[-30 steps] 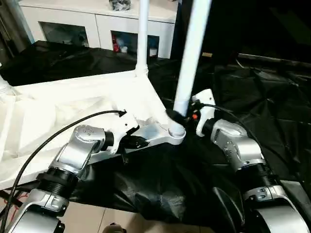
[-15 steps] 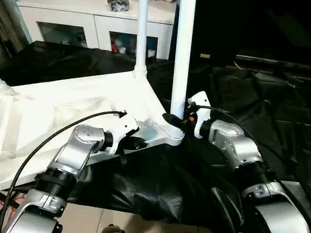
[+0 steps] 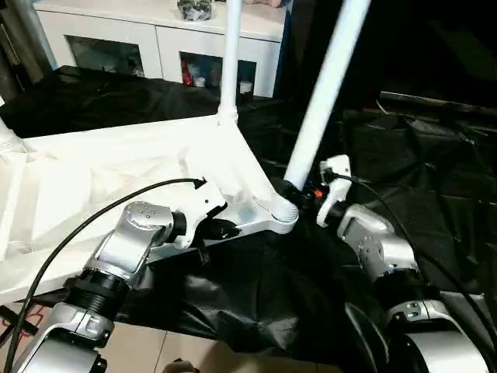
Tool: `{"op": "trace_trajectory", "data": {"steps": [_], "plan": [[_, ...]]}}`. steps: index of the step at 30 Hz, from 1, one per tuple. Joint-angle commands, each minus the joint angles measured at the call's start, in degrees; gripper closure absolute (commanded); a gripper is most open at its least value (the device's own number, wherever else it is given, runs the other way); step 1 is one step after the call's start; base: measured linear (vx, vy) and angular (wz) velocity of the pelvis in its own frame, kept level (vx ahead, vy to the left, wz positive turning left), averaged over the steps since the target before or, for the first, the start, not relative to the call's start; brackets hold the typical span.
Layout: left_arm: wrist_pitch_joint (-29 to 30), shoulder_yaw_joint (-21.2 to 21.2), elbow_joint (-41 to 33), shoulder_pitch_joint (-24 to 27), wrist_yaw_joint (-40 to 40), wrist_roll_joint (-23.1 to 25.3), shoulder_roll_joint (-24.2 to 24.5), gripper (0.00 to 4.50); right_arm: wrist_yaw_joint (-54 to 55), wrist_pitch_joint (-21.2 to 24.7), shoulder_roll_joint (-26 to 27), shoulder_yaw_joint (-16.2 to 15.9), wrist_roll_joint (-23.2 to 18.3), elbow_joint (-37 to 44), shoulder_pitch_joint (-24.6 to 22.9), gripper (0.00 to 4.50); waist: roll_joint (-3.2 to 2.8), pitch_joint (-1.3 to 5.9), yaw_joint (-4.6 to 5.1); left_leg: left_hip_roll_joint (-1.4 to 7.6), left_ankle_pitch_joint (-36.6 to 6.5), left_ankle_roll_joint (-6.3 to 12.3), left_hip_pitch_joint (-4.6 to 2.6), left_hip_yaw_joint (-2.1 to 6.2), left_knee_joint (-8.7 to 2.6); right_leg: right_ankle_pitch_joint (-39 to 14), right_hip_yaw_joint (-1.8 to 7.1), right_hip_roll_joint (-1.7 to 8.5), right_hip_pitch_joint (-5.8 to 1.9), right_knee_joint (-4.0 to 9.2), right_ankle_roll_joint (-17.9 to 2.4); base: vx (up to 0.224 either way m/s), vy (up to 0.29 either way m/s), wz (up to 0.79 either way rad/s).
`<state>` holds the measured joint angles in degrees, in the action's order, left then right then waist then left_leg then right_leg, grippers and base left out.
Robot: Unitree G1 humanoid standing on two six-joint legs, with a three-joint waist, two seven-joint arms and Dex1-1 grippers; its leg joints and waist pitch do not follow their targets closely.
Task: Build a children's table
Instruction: Insert table leg to table base
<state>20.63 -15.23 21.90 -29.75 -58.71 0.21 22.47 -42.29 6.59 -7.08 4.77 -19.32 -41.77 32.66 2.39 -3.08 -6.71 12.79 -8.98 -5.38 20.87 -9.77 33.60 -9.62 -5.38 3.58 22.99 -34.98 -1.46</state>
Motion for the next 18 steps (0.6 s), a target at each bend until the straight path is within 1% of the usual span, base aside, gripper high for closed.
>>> {"op": "trace_trajectory", "data": {"steps": [1, 2, 3, 5, 6, 9, 10, 11, 13, 14, 15, 17, 18], "plan": [[0.02, -0.37, 0.46, -0.87, 0.05, -0.59, -0.65, 4.5, 0.04, -0.65, -0.42, 2.72, -0.42, -3.74, -3.49, 2.59, -1.04, 3.75, 0.14, 0.79, -17.94, -0.54, -1.17, 0.11, -4.08, -19.73, 3.02, 4.7, -2.4, 5.04, -8.62, 0.0, 0.0, 0.0], [0.01, -0.38, 0.48, -0.9, 0.05, -0.58, -0.66, 4.5, 0.03, -0.78, -0.37, 2.81, -0.5, -3.77, -3.6, 2.59, -1.03, 3.78, 0.07, 0.81, -18.09, -0.52, -1.27, 0.13, -4.08, -19.78, 3.02, 4.7, -2.4, 5.05, -8.67, 0.0, 0.0, 0.0], [-0.04, -0.46, 0.62, -1.05, 0.05, -0.49, -0.71, 4.5, -0.05, -1.84, -0.04, 3.45, -1.08, -4.07, -4.38, 2.59, -1.15, 3.79, 0.12, 0.86, -18.18, -0.57, -1.11, 0.23, -4.17, -19.41, 2.97, 4.67, -2.51, 4.95, -8.93, 0.0, 0.0, 0.0], [-0.23, -0.51, 1.07, -1.41, 0.2, -0.34, -0.88, 4.5, -0.09, -3.95, 0.18, 3.77, -1.24, -4.65, -5.36, 2.6, -1.43, 3.79, 0.11, 0.82, -18.65, -0.63, -1.21, 0.24, -4.18, -19.75, 2.94, 4.68, -2.45, 5.02, -9.06, 0.0, 0.0, 0.0], [-0.32, -0.5, 1.25, -1.55, 0.25, -0.28, -0.91, 4.5, 0.01, -4.81, 0.23, 3.85, -1.24, -4.96, -5.69, 2.6, -1.3, 3.64, 0.16, 0.78, -19.62, -0.59, -1.29, 0.23, -4.19, -21.02, 2.89, 4.66, -2.34, 5.21, -8.89, 0.0, 0.0, 0.0], [-0.56, -0.56, 1.85, -2.05, 0.61, 0.0, -1.12, 4.5, 0.29, -7.87, -0.08, 3.79, -0.41, -5.18, -6.7, 2.6, -1.32, 3.61, 0.12, 0.75, -20.49, -0.62, -1.38, 0.31, -4.21, -23.52, 2.82, 4.79, -2.28, 5.55, -8.24, 0.0, 0.0, 0.0], [-0.57, -0.58, 1.89, -2.1, 0.64, 0.02, -1.13, 4.5, 0.29, -8.23, -0.18, 3.68, -0.21, -5.14, -6.79, 2.6, -1.34, 3.63, 0.07, 0.76, -20.65, -0.62, -1.44, 0.35, -4.22, -23.95, 2.82, 4.75, -2.25, 5.59, -8.09, 0.0, 0.0, 0.0], [-0.61, -0.64, 1.75, -1.98, 0.66, 0.06, -0.99, 4.5, 0.17, -8.96, -0.49, 2.77, 0.79, -4.05, -7.34, 2.6, -1.46, 3.6, 0.03, 0.79, -20.73, -0.67, -1.41, 0.42, -4.27, -23.98, 2.81, 4.78, -2.27, 5.55, -8.12, 0.0, 0.0, 0.0], [-0.69, -0.77, 1.5, -1.77, 0.7, 0.19, -0.74, 4.5, -0.16, -9.52, -0.97, 1.13, 2.3, -1.63, -8.08, 2.6, -1.28, 3.53, -0.05, 0.8, -20.97, -0.6, -1.33, 0.44, -4.37, -24.5, 2.8, 4.75, -2.24, 5.62, -7.73, 0.0, 0.0, 0.0], [-0.71, -0.8, 1.49, -1.75, 0.71, 0.22, -0.71, 4.5, -0.25, -9.56, -1.04, 0.88, 2.49, -1.3, -8.12, 2.6, -1.28, 3.54, -0.08, 0.8, -21.04, -0.67, -1.37, 0.47, -4.37, -24.68, 2.8, 4.73, -2.23, 5.61, -7.62, 0.0, 0.0, 0.0], [-0.76, -0.87, 1.39, -1.67, 0.73, 0.28, -0.63, 4.5, -0.55, -9.55, -1.38, -0.13, 3.28, -0.25, -8.2, 2.6, -1.21, 3.55, -0.08, 0.76, -20.74, -0.61, -1.25, 0.47, -4.4, -24.71, 2.8, 4.71, -2.32, 5.6, -7.44, 0.0, 0.0, 0.0], [-0.97, -0.95, 1.42, -1.56, 0.75, 0.32, -0.6, 4.5, -0.86, -10.2, -1.91, -1.58, 4.61, 0.47, -7.98, 2.6, -1.21, 3.55, -0.11, 0.72, -20.51, -0.58, -1.19, 0.47, -4.39, -25.06, 2.79, 4.75, -2.34, 5.66, -7.19, 0.0, 0.0, 0.0], [-1.14, -1.0, 1.46, -1.49, 0.76, 0.34, -0.57, 4.5, -0.96, -10.42, -2.06, -2.08, 5.01, 0.54, -7.82, 2.6, -1.1, 3.52, -0.05, 0.7, -20.57, -0.52, -1.18, 0.46, -4.37, -25.47, 2.78, 4.75, -2.32, 5.69, -7.01, 0.0, 0.0, 0.0]]}}
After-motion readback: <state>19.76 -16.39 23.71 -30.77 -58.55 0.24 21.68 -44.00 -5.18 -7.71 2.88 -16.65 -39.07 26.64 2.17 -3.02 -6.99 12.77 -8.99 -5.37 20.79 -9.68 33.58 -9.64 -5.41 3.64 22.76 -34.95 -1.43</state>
